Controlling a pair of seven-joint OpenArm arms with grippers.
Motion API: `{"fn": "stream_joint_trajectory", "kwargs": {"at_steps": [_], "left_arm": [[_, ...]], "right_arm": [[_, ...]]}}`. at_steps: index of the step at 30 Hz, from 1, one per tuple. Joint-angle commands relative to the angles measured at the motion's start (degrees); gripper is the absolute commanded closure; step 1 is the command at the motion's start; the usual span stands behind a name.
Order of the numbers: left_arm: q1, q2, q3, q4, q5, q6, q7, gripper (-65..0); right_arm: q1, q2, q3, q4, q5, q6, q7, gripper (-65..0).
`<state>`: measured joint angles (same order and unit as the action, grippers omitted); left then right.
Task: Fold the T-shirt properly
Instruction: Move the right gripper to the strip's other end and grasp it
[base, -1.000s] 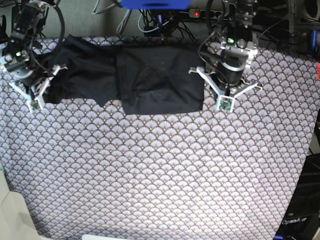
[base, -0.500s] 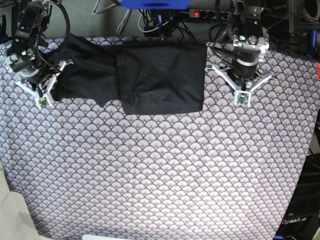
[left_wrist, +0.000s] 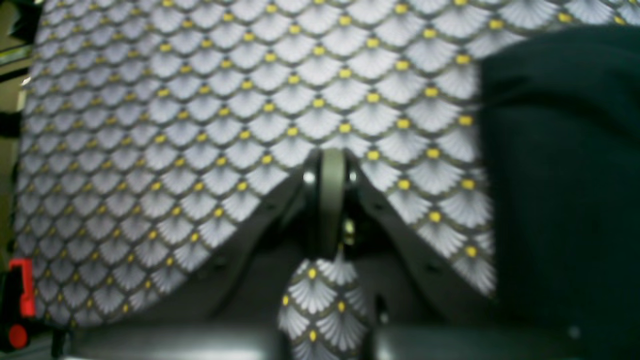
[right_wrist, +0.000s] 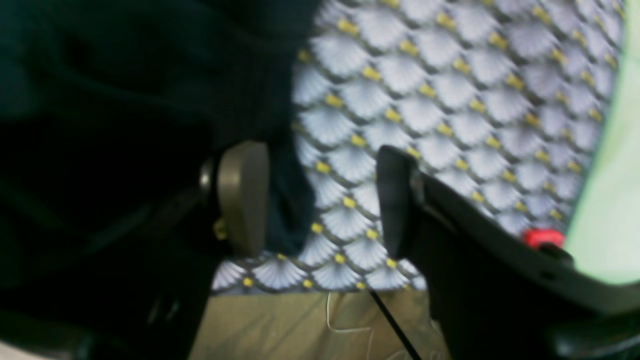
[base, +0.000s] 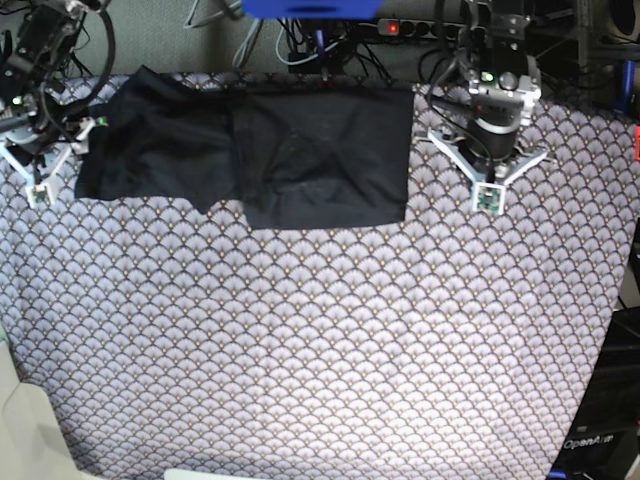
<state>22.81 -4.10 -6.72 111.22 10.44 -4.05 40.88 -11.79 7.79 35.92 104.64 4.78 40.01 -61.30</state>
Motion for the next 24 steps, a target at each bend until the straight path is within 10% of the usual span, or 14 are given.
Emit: {"fn": "stream_joint_trajectory", "kwargs": {"at_steps": [1,16,24], "left_arm": [[-0.35,-0.08,0.00,1.18,0.07,0.32,-1.10,0.0],[1.32,-0.08,-0.09,1.26,0.33,0.32,-1.10,0.0],[1.32,-0.08,-0.09,1.26,0.60,0.32,-0.75,0.0]], "right_arm": [[0.67,0.60,0.43,0.90,0.54,-0.01,0.77,-35.8],[0.85,8.08,0.78,-13.17,24.89,-0.01,-3.54,-35.9],[0.76,8.60,0.25,-15.28,27.27,-0.01,-3.19,-35.9]]}}
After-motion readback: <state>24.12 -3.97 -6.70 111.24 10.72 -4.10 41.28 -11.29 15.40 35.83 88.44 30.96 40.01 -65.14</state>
